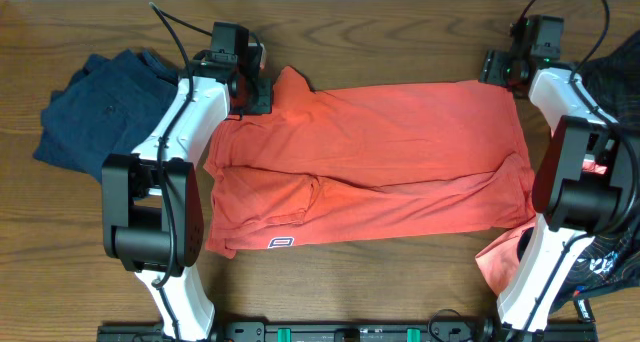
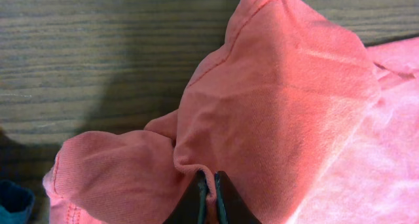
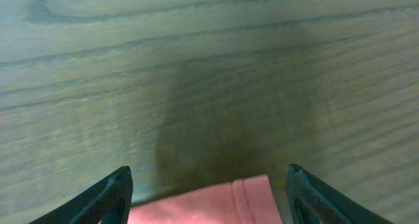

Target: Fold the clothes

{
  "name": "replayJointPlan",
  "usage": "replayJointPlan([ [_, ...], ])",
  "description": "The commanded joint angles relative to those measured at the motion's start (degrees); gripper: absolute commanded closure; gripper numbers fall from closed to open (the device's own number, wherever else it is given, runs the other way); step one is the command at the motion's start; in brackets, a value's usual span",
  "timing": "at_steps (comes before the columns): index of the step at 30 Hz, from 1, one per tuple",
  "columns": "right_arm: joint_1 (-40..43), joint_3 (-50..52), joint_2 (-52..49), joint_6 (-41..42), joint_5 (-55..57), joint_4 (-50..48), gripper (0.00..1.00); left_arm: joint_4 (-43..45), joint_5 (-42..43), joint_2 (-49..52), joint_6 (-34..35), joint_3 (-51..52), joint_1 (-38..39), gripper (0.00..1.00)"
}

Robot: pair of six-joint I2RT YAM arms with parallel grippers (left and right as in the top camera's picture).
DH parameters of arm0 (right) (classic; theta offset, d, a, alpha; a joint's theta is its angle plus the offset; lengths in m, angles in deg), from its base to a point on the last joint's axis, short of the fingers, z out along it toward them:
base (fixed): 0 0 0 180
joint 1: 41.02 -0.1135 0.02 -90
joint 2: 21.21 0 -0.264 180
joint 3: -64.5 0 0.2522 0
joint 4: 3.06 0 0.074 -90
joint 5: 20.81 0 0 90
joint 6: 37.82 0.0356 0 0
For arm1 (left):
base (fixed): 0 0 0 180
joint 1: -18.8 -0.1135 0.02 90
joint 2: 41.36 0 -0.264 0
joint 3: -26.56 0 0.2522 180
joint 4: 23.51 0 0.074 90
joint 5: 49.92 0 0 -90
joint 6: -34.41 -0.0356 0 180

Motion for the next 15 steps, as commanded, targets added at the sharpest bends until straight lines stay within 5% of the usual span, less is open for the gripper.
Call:
replayJointPlan([
  [1,-0.09,-1.55,-2.64,0.74,1.46,-1.60,0.27,-0.57,0.55,-1.49,-0.20,-0.87,-0.20,0.94],
  [5,-0.09,-1.55,-4.57,1.03,1.62,-2.49,0.34,-0.59,0.55,-1.49,-0.20,-0.87,-0.20,0.94],
  [7,-0.09,-1.55,-4.87,1.11,1.62,-1.46,0.55,-0.61,0.55,-1.49,-0.17,-0.87,-0.20,0.94],
  [9,-0.09,-1.55,-4.87,1.11,1.73,-0.24,0.94,-1.01,0.55,-1.49,-0.17,-0.87,-0.20,0.94],
  [15,1.11,-2.03,-1.42,1.70,5.35,5.75,0.99,-4.13,0.52,-1.53,-0.17,-0.90,-0.22,0.94],
])
